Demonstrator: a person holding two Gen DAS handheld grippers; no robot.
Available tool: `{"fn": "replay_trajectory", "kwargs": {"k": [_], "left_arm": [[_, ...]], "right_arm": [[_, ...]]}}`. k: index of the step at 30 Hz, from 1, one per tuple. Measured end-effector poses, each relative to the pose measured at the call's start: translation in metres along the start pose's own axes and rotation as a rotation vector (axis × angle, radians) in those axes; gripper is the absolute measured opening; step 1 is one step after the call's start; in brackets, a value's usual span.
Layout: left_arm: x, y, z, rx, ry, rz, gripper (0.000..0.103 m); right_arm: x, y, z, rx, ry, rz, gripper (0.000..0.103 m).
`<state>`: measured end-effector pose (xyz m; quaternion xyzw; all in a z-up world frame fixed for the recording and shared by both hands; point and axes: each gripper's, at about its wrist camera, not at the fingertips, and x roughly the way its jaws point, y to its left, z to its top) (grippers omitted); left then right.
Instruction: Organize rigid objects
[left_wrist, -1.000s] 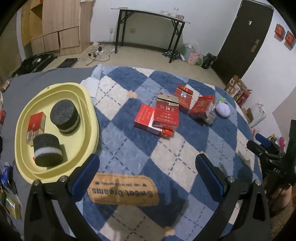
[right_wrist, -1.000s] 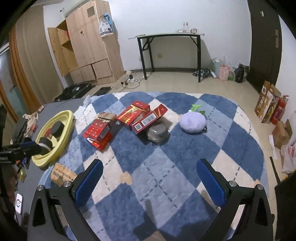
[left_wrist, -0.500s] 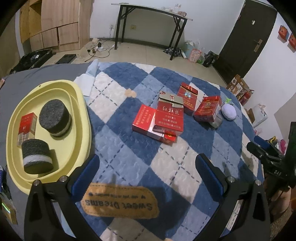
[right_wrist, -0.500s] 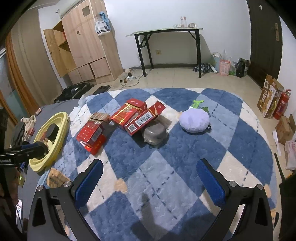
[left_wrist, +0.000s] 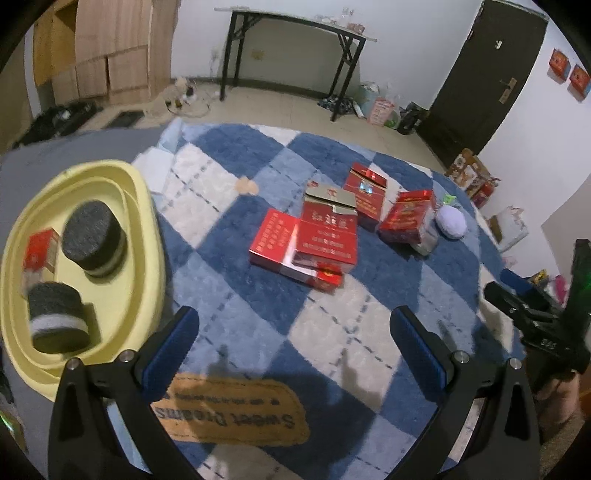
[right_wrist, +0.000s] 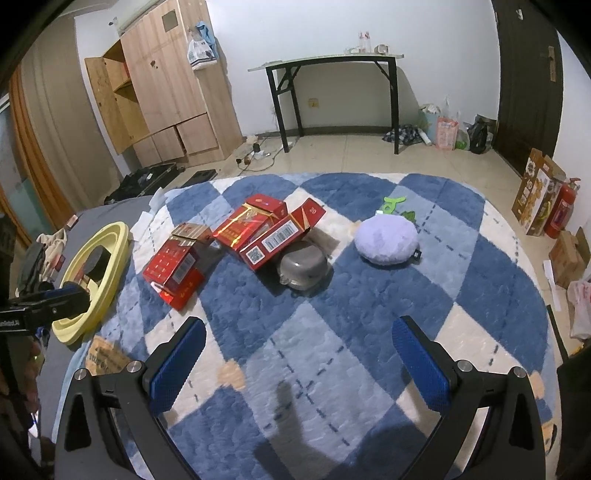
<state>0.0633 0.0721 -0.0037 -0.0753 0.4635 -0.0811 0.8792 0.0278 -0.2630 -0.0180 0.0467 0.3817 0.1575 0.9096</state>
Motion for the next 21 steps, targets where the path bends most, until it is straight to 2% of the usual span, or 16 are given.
{"fn": "replay_trajectory", "kwargs": {"k": [2, 9, 15, 18, 21], "left_arm": [[-0.001, -0.001, 0.0, 0.01, -0.018, 0.035, 0.103], [-0.006, 0.009, 0.001, -0.03, -0.064, 0.055, 0.103], [-0.001, 0.002, 0.002, 0.003, -0.019, 0.042, 0.103], [0.003, -0.009, 0.006, 0.017, -0.013, 0.018, 0.103], [0.009, -0.029, 0.018, 0.107, -0.022, 0.002, 0.103]], "right_arm": [[0.001, 0.0, 0.0, -0.003, 0.005, -0.004, 0.103], [0.003, 0.0, 0.001, -0.001, 0.007, -0.004, 0.103], [0.005, -0.006, 0.0, 0.013, 0.008, -0.02, 0.103], [0.002, -0.013, 0.0, 0.006, -0.056, -0.068, 0.103], [0.002, -0.018, -0.001, -0.018, -0.139, -0.147, 0.103]]}}
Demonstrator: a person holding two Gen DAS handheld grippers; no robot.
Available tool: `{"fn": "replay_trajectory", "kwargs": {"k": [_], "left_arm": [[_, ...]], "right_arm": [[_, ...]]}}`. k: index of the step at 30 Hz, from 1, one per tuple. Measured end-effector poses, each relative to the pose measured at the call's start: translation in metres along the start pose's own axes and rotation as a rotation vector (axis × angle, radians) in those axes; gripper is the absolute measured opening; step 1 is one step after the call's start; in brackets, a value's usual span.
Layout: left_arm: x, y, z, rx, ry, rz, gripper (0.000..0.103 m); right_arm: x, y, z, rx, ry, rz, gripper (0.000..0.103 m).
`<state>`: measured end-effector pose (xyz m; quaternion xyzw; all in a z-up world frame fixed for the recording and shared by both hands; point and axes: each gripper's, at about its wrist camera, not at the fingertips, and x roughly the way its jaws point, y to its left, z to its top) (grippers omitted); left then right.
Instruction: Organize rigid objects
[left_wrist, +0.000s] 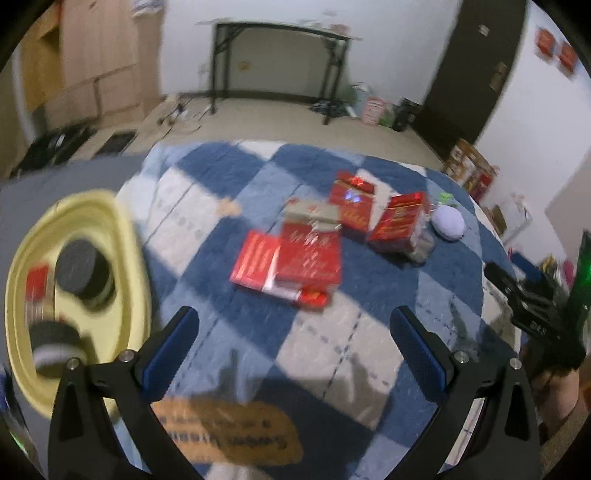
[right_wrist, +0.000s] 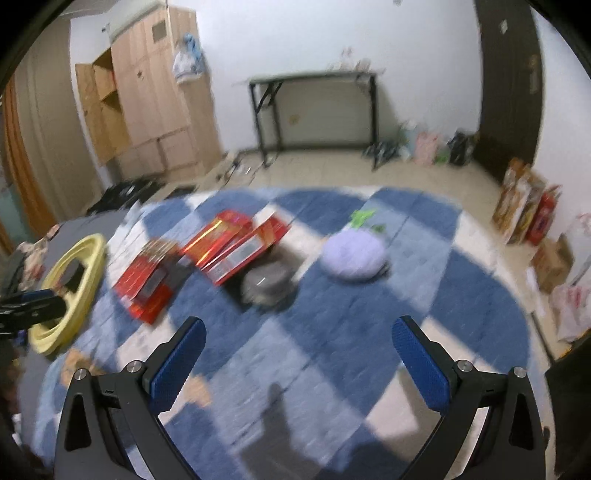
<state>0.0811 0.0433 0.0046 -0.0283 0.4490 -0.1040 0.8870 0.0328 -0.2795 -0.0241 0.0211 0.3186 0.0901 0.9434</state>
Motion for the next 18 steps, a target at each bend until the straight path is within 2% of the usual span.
{"fn": "replay_trajectory", "kwargs": {"k": [3, 5, 7, 11, 13, 15, 17, 18], "left_arm": [[0.017, -0.008, 0.013, 0.064, 0.02, 0.022, 0.103], [0.03, -0.003, 0.02, 0.036, 0.037, 0.011, 0.103], [0.046, 0.0, 0.026, 0.004, 0.066, -0.005, 0.102], [0.07, -0.011, 0.035, 0.045, 0.1, -0.03, 0.102], [0.081, -0.012, 0.039, 0.035, 0.126, -0.034, 0.102], [0.094, -0.012, 0.04, 0.03, 0.153, -0.044, 0.099], [0.104, -0.012, 0.039, 0.04, 0.177, -0.048, 0.091], [0.106, -0.013, 0.039, 0.047, 0.172, -0.041, 0.091]], "right_arm": [[0.011, -0.008, 0.004, -0.005, -0.024, -0.036, 0.103], [0.023, -0.011, 0.005, 0.0, -0.009, -0.019, 0.103], [0.036, -0.011, 0.006, -0.006, 0.0, -0.044, 0.103], [0.065, -0.016, 0.01, 0.029, 0.032, -0.039, 0.103], [0.08, -0.019, 0.017, 0.029, 0.046, -0.068, 0.102], [0.089, -0.025, 0.025, 0.054, 0.033, -0.073, 0.102], [0.1, -0.029, 0.032, 0.068, 0.033, -0.074, 0.102], [0.106, -0.029, 0.034, 0.068, 0.035, -0.078, 0.102]]}}
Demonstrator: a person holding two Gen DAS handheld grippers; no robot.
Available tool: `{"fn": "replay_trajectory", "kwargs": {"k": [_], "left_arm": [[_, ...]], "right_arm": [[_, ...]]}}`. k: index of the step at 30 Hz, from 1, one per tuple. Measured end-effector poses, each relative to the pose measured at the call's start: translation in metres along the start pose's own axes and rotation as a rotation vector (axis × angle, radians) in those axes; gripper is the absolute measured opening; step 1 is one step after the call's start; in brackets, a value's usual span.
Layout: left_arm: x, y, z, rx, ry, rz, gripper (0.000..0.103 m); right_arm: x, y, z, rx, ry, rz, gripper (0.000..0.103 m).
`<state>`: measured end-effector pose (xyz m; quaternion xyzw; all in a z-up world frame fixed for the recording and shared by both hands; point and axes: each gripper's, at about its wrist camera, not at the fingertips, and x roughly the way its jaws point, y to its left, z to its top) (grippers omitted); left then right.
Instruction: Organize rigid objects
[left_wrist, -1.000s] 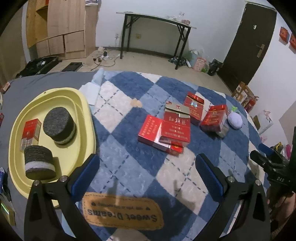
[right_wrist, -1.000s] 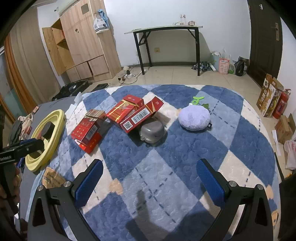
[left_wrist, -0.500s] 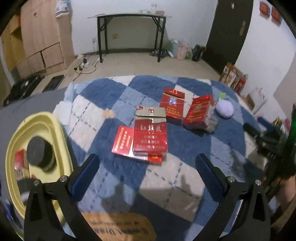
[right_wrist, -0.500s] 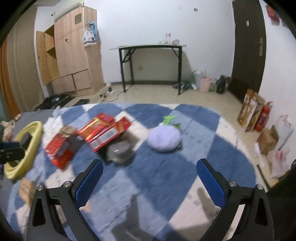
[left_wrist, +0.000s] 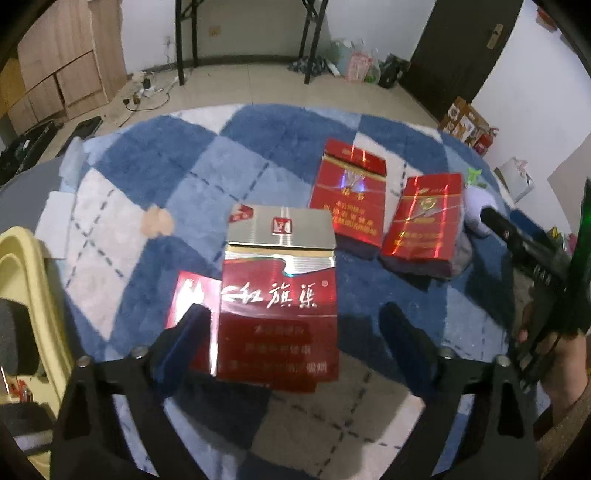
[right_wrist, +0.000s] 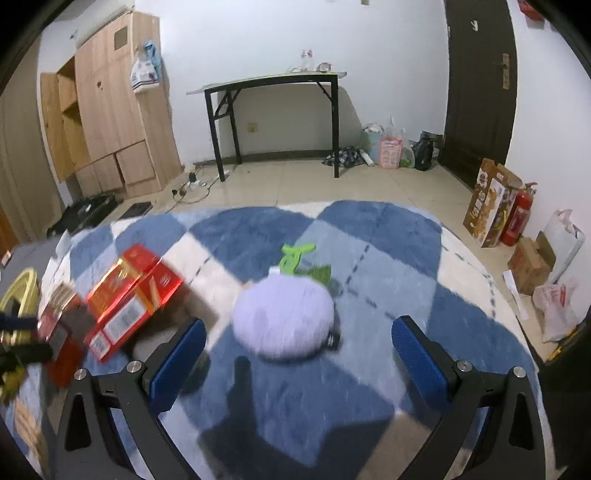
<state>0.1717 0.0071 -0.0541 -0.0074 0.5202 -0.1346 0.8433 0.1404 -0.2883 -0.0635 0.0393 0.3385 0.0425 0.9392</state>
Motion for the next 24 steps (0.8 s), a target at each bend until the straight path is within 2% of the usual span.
{"fn": "replay_trajectory", "kwargs": {"k": [4, 6, 7, 8, 9, 10, 12, 13, 17, 24], "left_arm": [[0.0, -0.001, 0.002, 0.011, -0.025, 0.005, 0.091], [0.0, -0.001, 0.003, 0.014, -0.03, 0.005, 0.084], [-0.001, -0.001, 0.003, 0.016, -0.035, 0.014, 0.076], [-0.002, 0.0, 0.004, 0.012, -0.039, 0.022, 0.065], [-0.003, 0.003, 0.004, 0.0, -0.042, 0.033, 0.06], [-0.004, 0.006, 0.006, -0.017, -0.044, 0.036, 0.059], [-0.004, 0.008, 0.008, -0.032, -0.039, 0.029, 0.058], [-0.004, 0.008, 0.009, -0.028, -0.037, 0.032, 0.058], [-0.027, 0.008, 0.008, -0.042, -0.085, 0.031, 0.058], [-0.099, 0.018, -0.007, -0.035, -0.166, 0.045, 0.058]], "right_arm": [[0.025, -0.002, 0.0, -0.004, 0.01, 0.009, 0.102], [0.037, -0.002, -0.004, 0.001, 0.028, 0.002, 0.101], [0.042, -0.003, -0.004, 0.001, 0.035, -0.005, 0.098], [0.044, -0.004, -0.003, 0.003, 0.032, -0.009, 0.094], [0.044, -0.004, -0.003, 0.004, 0.025, -0.008, 0.089], [0.044, -0.004, -0.003, 0.002, 0.019, 0.0, 0.084], [0.044, -0.003, -0.004, -0.004, 0.012, 0.004, 0.063], [0.042, -0.002, -0.006, -0.012, 0.007, 0.012, 0.057], [0.029, -0.008, -0.012, 0.021, -0.016, 0.045, 0.056], [-0.026, -0.016, -0.014, 0.056, -0.044, 0.02, 0.056]]}}
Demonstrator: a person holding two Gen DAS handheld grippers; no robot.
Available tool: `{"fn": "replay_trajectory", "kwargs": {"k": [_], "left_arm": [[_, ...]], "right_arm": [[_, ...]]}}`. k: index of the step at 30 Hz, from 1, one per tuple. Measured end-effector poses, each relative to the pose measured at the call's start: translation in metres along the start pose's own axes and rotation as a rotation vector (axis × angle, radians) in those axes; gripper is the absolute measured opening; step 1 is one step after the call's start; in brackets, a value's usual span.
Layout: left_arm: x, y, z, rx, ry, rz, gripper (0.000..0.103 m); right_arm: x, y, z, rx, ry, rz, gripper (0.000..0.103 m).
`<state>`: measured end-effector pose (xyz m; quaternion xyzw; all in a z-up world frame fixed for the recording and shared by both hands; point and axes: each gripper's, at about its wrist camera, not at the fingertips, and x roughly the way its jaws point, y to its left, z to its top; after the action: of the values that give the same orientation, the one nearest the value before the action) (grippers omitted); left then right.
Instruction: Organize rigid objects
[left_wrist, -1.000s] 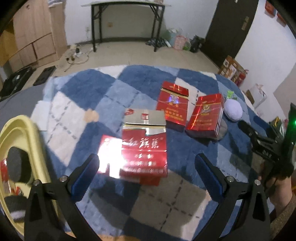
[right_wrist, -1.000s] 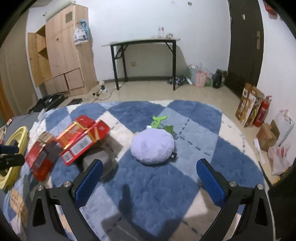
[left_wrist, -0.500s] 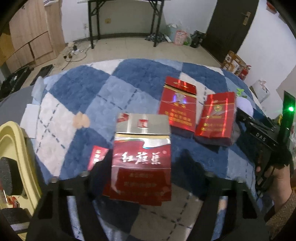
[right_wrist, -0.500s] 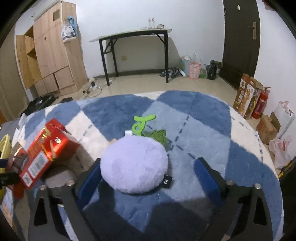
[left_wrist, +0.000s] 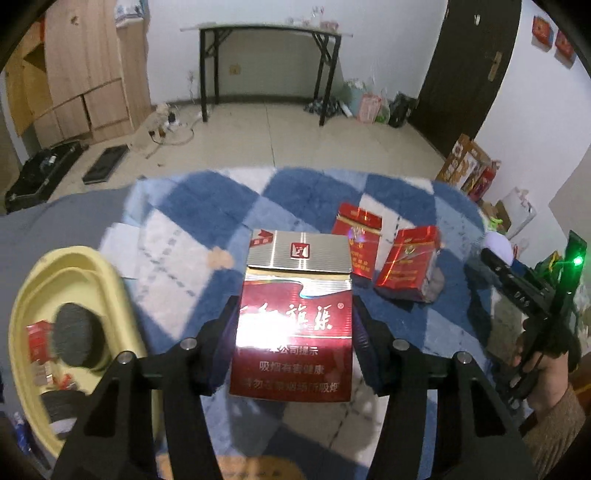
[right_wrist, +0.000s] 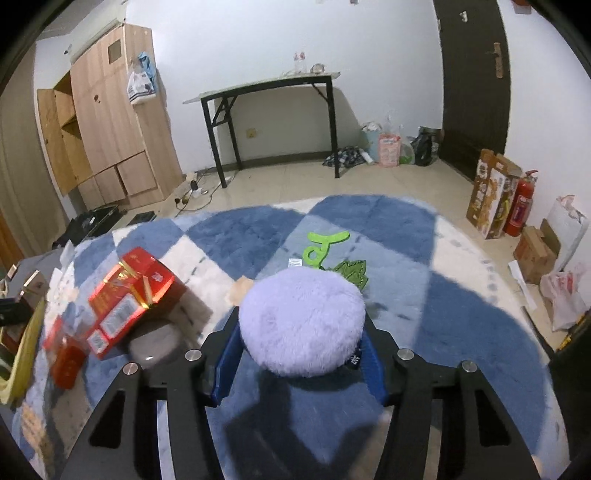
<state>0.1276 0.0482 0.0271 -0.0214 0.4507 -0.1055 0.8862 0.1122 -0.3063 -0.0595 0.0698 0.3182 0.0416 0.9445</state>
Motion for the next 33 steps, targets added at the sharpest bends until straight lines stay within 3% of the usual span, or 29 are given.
{"fn": "replay_trajectory", "kwargs": {"k": [8, 12, 20, 26, 33], "left_arm": [[-0.073, 0.025, -0.017, -0.013, -0.048, 0.042, 0.058], [-0.102, 0.031, -0.033, -0.006, -0.077, 0.054, 0.058], [-0.129, 0.033, -0.055, 0.055, -0.119, 0.098, 0.058], [-0.112, 0.036, -0.065, -0.031, -0.137, 0.015, 0.058], [-0.1, 0.031, -0.053, -0.042, -0.189, 0.021, 0.058]], "right_arm": [[-0.116, 0.008, 0.024, 0.026, -0.068, 0.108, 0.056], [-0.161, 0.021, 0.013, 0.006, -0.093, 0.172, 0.056], [-0.222, 0.039, -0.016, -0.075, -0.058, 0.266, 0.056], [-0.206, 0.041, -0.028, -0.103, -0.049, 0.266, 0.056], [-0.168, 0.056, -0.021, -0.142, -0.015, 0.26, 0.056]]}}
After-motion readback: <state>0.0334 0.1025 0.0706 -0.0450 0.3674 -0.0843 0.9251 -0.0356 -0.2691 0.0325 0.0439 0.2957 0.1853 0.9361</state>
